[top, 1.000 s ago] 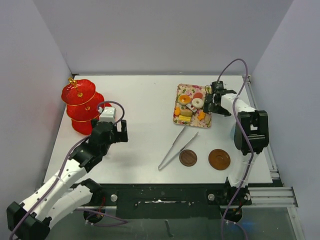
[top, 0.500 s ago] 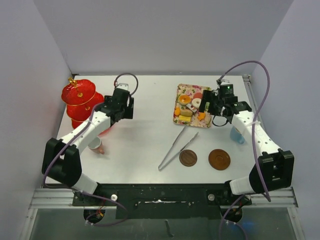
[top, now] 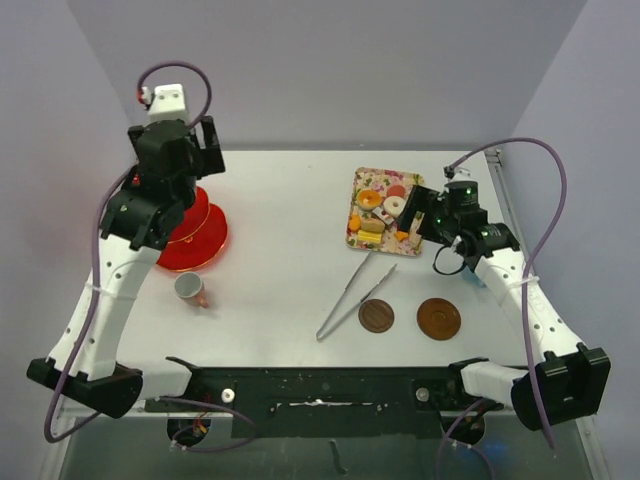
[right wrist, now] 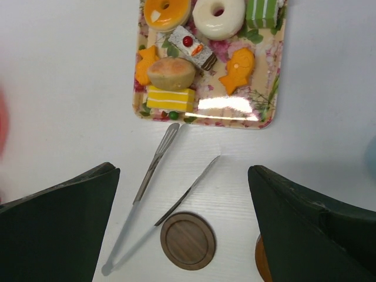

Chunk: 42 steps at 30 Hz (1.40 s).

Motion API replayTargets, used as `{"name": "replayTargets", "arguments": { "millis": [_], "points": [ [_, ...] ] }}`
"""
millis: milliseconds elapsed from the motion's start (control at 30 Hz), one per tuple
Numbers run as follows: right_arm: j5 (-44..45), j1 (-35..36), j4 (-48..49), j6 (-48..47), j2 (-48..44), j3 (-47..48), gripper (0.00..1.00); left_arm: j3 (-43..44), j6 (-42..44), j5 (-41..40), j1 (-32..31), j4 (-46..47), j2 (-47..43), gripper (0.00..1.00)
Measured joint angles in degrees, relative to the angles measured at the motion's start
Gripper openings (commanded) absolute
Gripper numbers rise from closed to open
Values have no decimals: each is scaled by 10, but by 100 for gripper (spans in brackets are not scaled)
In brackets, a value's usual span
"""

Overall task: Serve the afternoon tea
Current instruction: Move the tray at the center of the board, then move the desert table to the center of the board.

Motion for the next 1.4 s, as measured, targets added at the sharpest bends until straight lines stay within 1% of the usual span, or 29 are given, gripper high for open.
{"name": "replayTargets", "arguments": {
  "millis": [100,233,300,500,667,767,967,1133,1200,1267,1300,1333,1400],
  "points": [
    [-3,14,0,14,-10,-4,98,3,3,-39,34,-14,-35,82],
    [-6,30,-1,28,-15,-6,98,-2,5,-45,144,-28,-49,82],
    [-7,34,-3,33,-16,-6,98,-2,5,-42,182,-35,-42,84],
    [-10,43,-7,52,-24,-6,98,-1,1,9,254,-49,0,84],
    [-12,52,-6,66,-37,-10,98,17,-9,75,307,-57,52,84],
    [-14,56,-6,72,-42,-18,98,31,-17,100,315,-50,71,84],
    [-21,60,-6,76,-42,-25,98,47,-24,135,314,-30,71,84],
    [-22,60,-7,82,-42,-35,98,46,-22,154,314,-16,70,77],
    [-22,60,-6,85,-42,-35,98,42,-21,167,314,-10,72,76],
    [-22,60,-6,87,-42,-35,98,35,-20,178,314,-8,78,72],
    [-22,60,-6,87,-42,-35,97,31,-20,181,314,-7,83,69],
    [-22,60,-6,87,-42,-35,98,27,-20,184,314,-7,88,63],
    [-22,60,-6,87,-42,-35,98,18,-20,189,314,-7,100,55]
  ]
}}
